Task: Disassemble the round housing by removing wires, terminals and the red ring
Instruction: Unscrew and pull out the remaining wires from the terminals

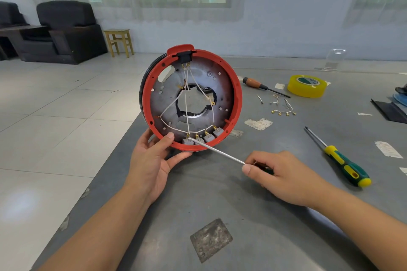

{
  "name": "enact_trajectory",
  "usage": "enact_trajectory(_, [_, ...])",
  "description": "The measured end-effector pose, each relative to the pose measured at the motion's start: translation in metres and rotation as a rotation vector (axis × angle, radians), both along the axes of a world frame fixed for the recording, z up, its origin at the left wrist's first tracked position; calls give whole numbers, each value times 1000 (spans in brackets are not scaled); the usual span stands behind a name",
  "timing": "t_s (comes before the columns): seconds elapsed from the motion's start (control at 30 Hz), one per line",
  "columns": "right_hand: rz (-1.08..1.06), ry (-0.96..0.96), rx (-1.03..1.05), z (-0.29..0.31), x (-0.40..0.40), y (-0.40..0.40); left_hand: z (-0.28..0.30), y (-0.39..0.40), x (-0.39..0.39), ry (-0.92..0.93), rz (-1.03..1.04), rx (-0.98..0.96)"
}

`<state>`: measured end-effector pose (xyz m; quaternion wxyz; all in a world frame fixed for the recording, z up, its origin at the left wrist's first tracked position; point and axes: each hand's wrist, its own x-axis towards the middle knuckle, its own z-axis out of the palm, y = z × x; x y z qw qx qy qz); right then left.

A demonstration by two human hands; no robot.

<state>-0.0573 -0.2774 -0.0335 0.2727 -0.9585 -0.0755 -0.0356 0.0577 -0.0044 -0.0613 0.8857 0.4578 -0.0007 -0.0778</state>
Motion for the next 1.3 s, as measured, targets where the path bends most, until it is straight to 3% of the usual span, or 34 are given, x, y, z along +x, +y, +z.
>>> enact_trajectory(0.17, [154,-161,-312,-1,-4,-3,0,2,1,8,-4,3])
enact_trajectory(0.37, [276,-209,-418,4,-7,-1,1,6,3,7,-36,-9])
enact_trajectory(0.83, [292,-144,-356,1,-7,4,4,4,-1,23,-33,-18])
enact_trajectory(1.3, [-62,-491,-108,27,61,75,3,0,-5,-7,-47,-2])
